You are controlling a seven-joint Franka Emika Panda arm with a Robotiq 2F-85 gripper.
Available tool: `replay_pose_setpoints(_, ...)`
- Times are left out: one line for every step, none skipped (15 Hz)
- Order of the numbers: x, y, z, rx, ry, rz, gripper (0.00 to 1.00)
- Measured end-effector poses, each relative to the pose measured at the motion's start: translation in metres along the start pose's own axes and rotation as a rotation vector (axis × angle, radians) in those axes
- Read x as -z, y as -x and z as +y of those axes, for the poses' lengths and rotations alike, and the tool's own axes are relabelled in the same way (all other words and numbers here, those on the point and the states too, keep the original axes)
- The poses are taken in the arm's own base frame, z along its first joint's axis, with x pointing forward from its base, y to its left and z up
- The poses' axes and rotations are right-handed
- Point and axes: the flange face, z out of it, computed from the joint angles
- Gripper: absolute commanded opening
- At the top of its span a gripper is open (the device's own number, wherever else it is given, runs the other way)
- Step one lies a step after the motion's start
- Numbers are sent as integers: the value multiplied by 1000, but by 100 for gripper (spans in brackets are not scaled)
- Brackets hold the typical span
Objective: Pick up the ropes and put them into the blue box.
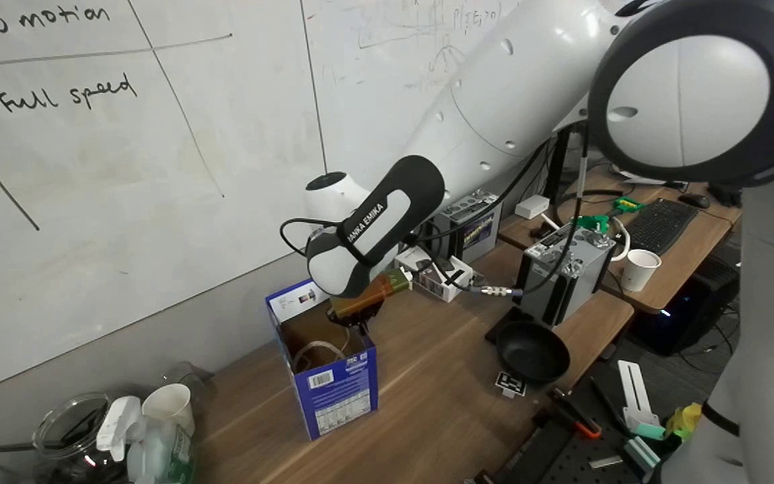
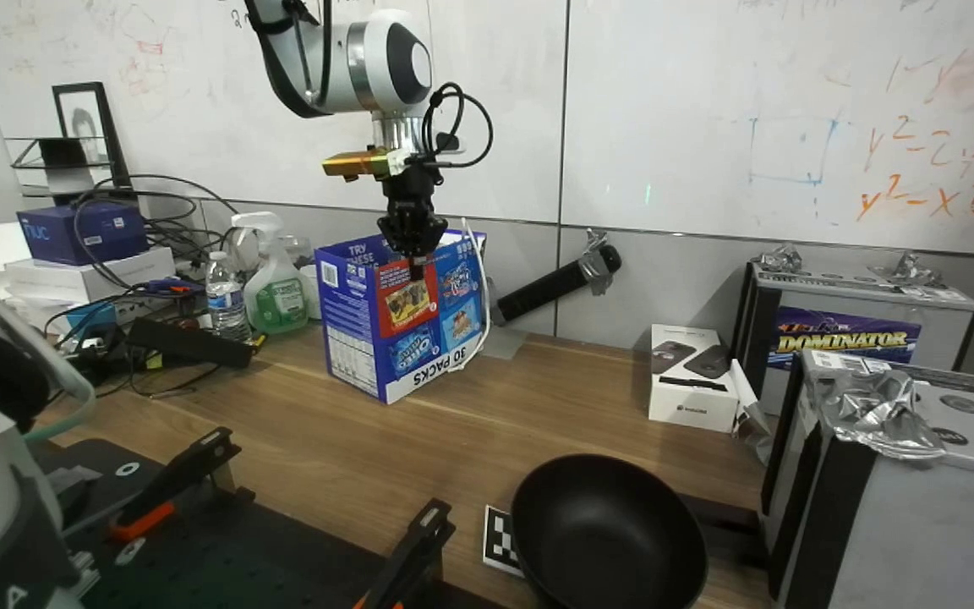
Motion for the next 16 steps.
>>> replay_pose_setpoints(0, 6, 6, -13, 11, -3, 4)
replay_pose_setpoints(0, 11, 10, -24, 20, -5, 4)
replay_pose_setpoints(1, 17, 14, -35, 27, -7, 3)
replay_pose_setpoints(2, 21, 17, -41, 33, -7, 5)
replay_pose_setpoints(3, 25, 19, -46, 40, -3, 29)
replay_pose_setpoints(6, 27, 21, -55, 44, 2, 30)
replay_pose_setpoints(9, 29, 23, -61, 48, 8, 30)
replay_pose_setpoints(13, 29, 24, -64, 52, 17, 36)
replay_pose_setpoints(18, 29, 26, -67, 56, 28, 43)
replay_pose_setpoints(23, 29, 28, -71, 59, 41, 50)
replay_pose_setpoints(29, 27, 31, -76, 59, 54, 59)
replay_pose_setpoints(35, 25, 35, -81, 58, 66, 66)
replay_pose_setpoints(40, 24, 39, -86, 57, 76, 74)
replay_pose_setpoints(44, 23, 44, -94, 54, 82, 81)
replay_pose_setpoints(47, 22, 48, -100, 52, 88, 88)
replay_pose_setpoints(49, 21, 53, -104, 53, 95, 96)
